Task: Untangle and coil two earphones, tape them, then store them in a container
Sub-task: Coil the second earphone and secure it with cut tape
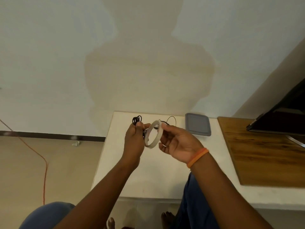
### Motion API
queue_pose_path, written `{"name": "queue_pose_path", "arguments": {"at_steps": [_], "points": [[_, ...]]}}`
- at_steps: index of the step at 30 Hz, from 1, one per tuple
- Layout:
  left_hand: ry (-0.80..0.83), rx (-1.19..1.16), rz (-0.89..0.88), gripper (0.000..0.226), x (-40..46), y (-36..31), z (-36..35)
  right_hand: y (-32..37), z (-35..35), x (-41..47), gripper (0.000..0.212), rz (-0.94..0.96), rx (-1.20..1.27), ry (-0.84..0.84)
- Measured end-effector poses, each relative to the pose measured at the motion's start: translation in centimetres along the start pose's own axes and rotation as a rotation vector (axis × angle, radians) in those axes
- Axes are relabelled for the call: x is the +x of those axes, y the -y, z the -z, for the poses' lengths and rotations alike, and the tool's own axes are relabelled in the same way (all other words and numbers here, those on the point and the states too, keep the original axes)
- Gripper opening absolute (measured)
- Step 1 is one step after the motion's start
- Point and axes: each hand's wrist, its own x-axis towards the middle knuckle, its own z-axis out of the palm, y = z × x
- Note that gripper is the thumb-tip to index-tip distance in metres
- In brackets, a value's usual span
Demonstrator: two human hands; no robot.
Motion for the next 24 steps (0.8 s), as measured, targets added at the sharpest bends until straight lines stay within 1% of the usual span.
{"name": "queue_pose_path", "arguments": {"at_steps": [2, 4, 5, 7, 9, 11, 13, 15, 18, 19, 21, 24], "points": [[0.003, -0.121, 0.086, 0.033, 0.4, -0.4, 1.1, -1.6, -1.1, 0.1, 0.017, 0.002, -0.073, 0.054], [-0.01, -0.197, 0.136, 0.03, 0.6, -0.6, 2.1, -2.4, -1.5, 0.1, 0.013, 0.058, -0.201, 0.099], [-0.02, -0.199, 0.153, 0.03, 0.7, -0.6, 2.3, -2.6, -1.5, 0.1, 0.014, 0.093, -0.253, 0.117], [-0.042, -0.171, 0.162, 0.03, 0.9, -0.4, 2.6, -2.7, -1.5, 0.3, 0.022, 0.137, -0.316, 0.139], [-0.065, -0.131, 0.112, 0.029, 1.0, -0.4, 2.5, -2.7, -1.4, 0.4, 0.029, 0.165, -0.362, 0.182], [-0.082, -0.052, -0.009, 0.03, 1.1, -0.6, 2.4, -2.6, -1.3, 0.4, 0.026, 0.191, -0.425, 0.256], [-0.061, 0.012, -0.144, 0.033, 1.2, -1.1, 2.2, -2.4, -1.1, 0.1, 0.022, 0.226, -0.48, 0.311], [-0.019, 0.023, -0.199, 0.034, 1.3, -1.6, 1.9, -2.0, -1.0, -0.3, 0.024, 0.271, -0.491, 0.273], [0.071, -0.026, -0.178, 0.033, 1.0, -1.8, 1.5, -1.4, -0.7, -0.6, 0.035, 0.344, -0.421, 0.155], [0.105, -0.032, -0.16, 0.033, 1.0, -1.7, 1.4, -1.3, -0.6, -0.7, 0.035, 0.373, -0.412, 0.138], [0.178, -0.02, -0.123, 0.034, 0.8, -1.4, 1.3, -1.3, -0.4, -0.9, 0.028, 0.431, -0.454, 0.123], [0.271, 0.023, -0.085, 0.034, 0.5, -1.2, 1.1, -1.4, 0.0, -1.2, 0.023, 0.461, -0.536, 0.17]]}}
